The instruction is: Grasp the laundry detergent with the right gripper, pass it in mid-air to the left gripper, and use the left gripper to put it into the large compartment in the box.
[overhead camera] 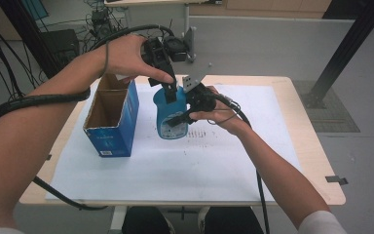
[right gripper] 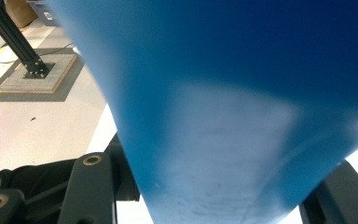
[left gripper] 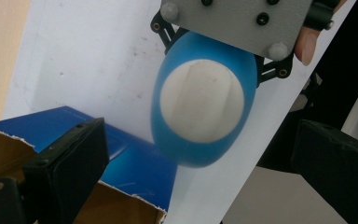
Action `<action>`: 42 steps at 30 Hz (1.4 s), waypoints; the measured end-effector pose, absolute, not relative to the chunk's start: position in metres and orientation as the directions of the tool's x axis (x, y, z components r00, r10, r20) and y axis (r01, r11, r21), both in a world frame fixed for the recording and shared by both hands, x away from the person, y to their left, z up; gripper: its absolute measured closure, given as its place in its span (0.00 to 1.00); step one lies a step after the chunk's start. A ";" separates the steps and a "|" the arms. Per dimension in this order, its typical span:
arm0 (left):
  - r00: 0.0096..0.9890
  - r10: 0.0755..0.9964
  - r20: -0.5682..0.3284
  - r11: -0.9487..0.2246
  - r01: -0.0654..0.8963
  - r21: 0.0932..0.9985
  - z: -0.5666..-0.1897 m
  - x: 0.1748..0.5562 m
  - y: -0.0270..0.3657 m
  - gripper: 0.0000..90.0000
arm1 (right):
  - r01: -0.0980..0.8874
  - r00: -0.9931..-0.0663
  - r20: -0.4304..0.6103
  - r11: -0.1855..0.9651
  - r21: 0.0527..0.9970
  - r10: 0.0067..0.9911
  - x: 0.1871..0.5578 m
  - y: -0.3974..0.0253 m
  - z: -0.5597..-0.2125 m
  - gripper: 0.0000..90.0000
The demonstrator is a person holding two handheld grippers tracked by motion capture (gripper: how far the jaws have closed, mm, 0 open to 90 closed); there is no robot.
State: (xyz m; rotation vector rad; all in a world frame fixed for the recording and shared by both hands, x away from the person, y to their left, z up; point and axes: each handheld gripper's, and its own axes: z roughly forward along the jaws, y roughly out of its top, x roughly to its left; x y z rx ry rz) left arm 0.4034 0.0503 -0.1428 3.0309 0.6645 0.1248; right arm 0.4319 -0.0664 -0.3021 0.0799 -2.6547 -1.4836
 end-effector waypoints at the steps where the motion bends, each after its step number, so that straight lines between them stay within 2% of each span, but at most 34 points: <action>1: 0.906 0.417 0.069 -0.909 0.414 0.050 -0.144 0.404 0.050 0.05 | -0.001 -0.993 0.059 0.525 0.851 -0.097 0.431 -0.066 -0.302 0.47; 20: 0.924 0.380 0.039 -0.925 0.379 0.037 -0.164 0.407 0.043 0.05 | -0.034 -0.989 0.044 0.511 0.859 -0.140 0.428 -0.063 -0.300 0.47; 34: 0.932 0.361 0.038 -0.933 0.360 0.021 -0.173 0.407 0.041 0.05 | -0.022 -0.989 0.056 0.503 0.864 -0.139 0.426 -0.065 -0.297 0.47; 42: 0.934 0.354 0.045 -0.935 0.354 0.015 -0.175 0.407 0.039 0.05 | -0.052 -0.990 0.020 0.485 0.873 -0.142 0.428 -0.065 -0.297 0.47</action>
